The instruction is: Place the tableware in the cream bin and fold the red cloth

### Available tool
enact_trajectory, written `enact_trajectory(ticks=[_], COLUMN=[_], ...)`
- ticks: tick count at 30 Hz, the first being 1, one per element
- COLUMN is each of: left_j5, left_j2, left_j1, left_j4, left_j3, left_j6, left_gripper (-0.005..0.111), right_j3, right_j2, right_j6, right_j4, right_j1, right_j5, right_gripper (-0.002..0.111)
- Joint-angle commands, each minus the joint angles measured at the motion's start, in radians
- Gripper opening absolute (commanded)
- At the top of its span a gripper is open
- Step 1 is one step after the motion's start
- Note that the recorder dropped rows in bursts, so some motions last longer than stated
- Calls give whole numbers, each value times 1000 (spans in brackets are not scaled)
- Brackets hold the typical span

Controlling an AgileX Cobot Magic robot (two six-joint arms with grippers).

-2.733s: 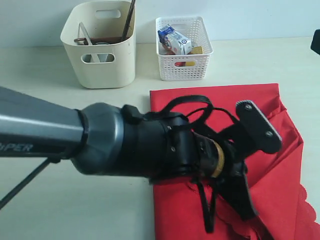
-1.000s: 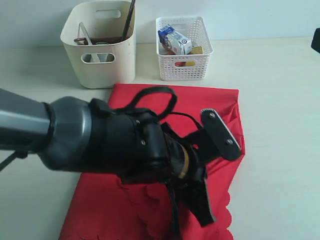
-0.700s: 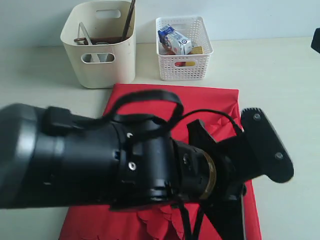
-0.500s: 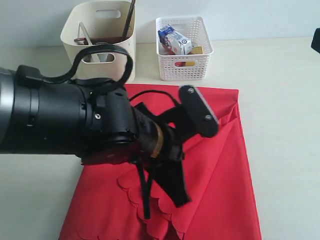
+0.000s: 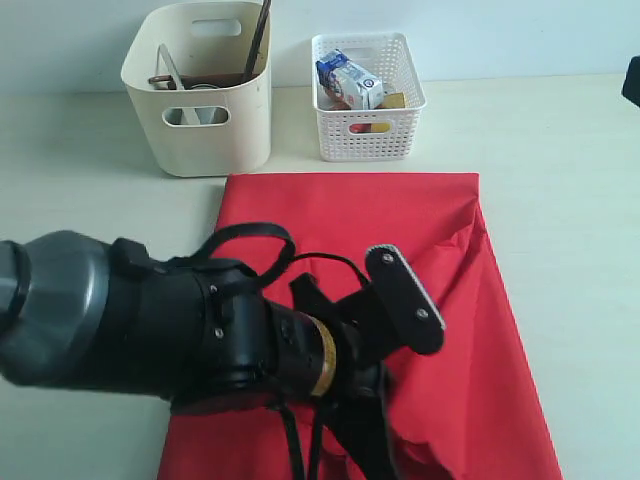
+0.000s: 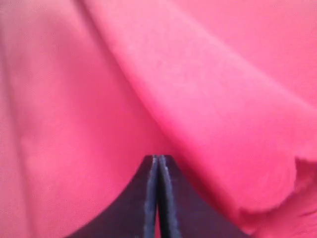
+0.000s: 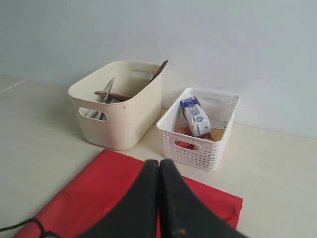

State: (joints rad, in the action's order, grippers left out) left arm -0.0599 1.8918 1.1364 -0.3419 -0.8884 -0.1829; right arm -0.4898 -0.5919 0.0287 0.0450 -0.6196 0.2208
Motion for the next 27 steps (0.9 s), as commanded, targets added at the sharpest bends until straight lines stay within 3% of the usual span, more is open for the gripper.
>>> enact_trajectory(ticks=[1, 6, 11, 13, 17, 20, 24, 27], left_j5=[132, 107, -146, -184, -156, -135, -85, -24], left_j2=[-60, -132, -157, -151, -115, -68, -2, 15], left_j1=[87, 105, 1, -55, -161, -199, -191, -145], left_j4=[-6, -47, -45, -43, -43, -43, -38, -31], left_j3=[1, 1, 1, 16, 62, 75, 75, 75], left_j6=[4, 3, -13, -24, -26, -26, -28, -34], left_gripper=[3, 3, 3, 3, 3, 3, 3, 3], right_j3=[5, 5, 5, 5, 5, 5, 5, 5], right_j2=[-1, -1, -1, -1, -1, -1, -1, -1], right_j6=[-3, -3, -3, -3, -3, -3, -3, -3], right_j4=[-3, -3, -3, -3, -3, -3, -3, -3], right_j1=[5, 5, 5, 5, 5, 5, 5, 5], right_j5=[-14, -14, -13, -13, -13, -13, -13, -13], right_gripper=[0, 0, 0, 0, 0, 0, 0, 0])
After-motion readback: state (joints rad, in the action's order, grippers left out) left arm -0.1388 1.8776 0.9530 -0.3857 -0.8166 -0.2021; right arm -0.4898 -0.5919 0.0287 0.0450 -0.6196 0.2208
